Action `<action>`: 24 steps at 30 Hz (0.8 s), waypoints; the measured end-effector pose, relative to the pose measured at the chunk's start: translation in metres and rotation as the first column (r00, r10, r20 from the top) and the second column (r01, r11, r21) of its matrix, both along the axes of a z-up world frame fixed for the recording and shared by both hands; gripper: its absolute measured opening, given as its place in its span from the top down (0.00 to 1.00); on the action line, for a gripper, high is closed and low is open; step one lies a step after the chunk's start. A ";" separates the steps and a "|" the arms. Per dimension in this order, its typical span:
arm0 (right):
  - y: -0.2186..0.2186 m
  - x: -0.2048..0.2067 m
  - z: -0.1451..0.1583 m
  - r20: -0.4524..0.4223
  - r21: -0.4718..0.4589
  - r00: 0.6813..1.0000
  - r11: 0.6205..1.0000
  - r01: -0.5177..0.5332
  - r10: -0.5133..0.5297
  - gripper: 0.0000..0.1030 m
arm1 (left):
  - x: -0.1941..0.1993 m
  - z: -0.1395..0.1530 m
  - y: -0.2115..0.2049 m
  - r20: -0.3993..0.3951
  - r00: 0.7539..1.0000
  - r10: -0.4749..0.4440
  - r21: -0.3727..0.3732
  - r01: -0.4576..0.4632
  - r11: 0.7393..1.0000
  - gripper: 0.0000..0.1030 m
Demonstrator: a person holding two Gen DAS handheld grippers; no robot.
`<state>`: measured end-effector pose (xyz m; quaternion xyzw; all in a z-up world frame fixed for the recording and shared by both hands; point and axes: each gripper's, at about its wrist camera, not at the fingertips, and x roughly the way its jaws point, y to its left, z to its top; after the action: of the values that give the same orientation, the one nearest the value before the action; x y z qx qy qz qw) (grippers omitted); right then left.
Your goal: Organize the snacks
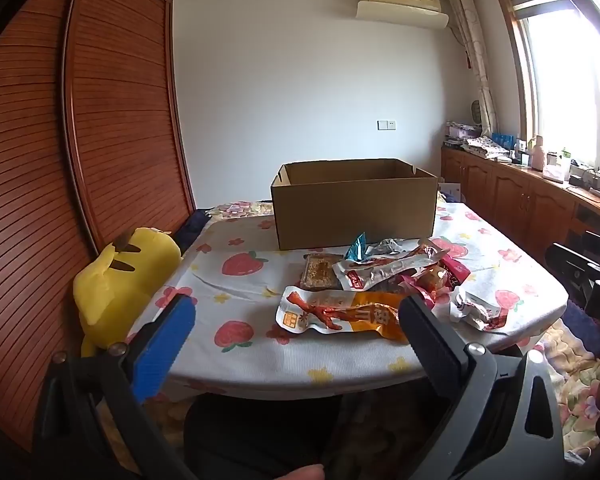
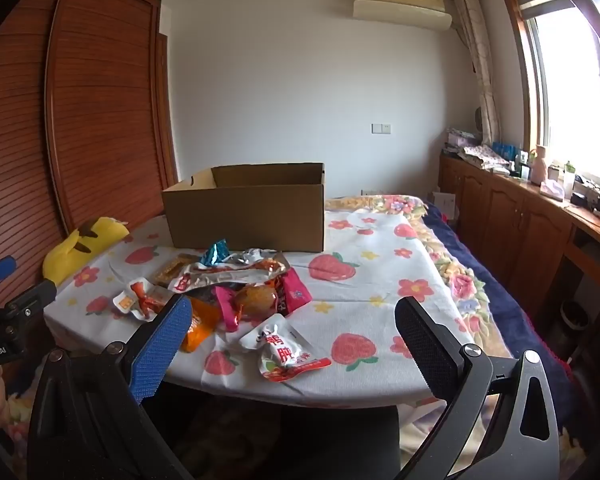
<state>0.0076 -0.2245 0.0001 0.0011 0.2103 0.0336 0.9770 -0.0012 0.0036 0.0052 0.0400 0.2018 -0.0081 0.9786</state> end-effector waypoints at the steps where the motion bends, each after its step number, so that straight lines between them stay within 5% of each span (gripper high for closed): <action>1: 0.000 0.000 0.000 0.001 0.000 1.000 1.000 0.000 0.000 0.00 | 0.000 0.001 0.001 0.000 1.000 0.000 0.000 0.000 1.000 0.01; 24: 0.001 -0.001 0.002 0.004 -0.003 1.000 1.000 0.000 0.000 0.00 | 0.001 0.002 -0.001 0.002 1.000 -0.002 0.001 0.002 1.000 0.01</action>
<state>0.0063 -0.2235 0.0023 -0.0003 0.2082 0.0332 0.9775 -0.0006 0.0024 0.0077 0.0408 0.2010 -0.0088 0.9787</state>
